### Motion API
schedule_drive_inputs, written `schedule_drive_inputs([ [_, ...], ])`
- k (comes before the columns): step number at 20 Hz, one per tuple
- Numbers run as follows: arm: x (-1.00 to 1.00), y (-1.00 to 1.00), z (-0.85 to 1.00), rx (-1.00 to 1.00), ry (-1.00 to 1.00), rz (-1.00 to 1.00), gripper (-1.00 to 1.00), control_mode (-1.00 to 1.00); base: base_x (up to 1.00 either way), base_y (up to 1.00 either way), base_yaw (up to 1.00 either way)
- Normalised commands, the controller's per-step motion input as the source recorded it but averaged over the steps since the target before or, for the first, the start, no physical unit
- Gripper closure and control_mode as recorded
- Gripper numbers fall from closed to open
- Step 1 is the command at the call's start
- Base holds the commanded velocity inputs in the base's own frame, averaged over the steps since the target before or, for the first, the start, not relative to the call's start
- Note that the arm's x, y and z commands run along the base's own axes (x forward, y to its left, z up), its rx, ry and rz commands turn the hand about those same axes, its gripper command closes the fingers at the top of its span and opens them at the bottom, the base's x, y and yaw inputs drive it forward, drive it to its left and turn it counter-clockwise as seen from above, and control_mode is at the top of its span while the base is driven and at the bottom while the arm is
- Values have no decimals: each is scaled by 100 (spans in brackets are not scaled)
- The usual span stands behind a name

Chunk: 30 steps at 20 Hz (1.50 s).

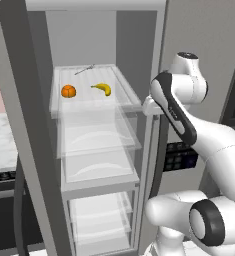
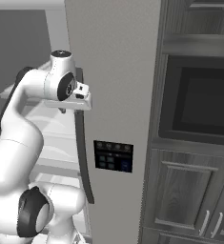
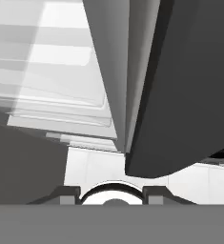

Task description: Pick the orange and banana from the fridge and place them on the plate next to the blender to make a fruit smoothie.

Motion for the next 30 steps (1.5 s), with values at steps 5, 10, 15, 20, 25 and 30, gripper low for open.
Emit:
schedule_drive_inputs([
  [5,-30,0,0,0,-9,0,-100,-100,0,0,0],
  [10,-69,62,8,-5,-39,0,-100,-100,0,0,0],
  [15,-8,100,38,-15,-28,-13,-100,-100,0,0,0],
  [20,65,94,-11,-15,3,-31,-100,-100,0,0,0],
  [25,52,42,-6,-8,-16,-23,-100,-100,0,0,0],
  [30,36,10,65,0,-14,-6,-100,-100,0,0,0],
])
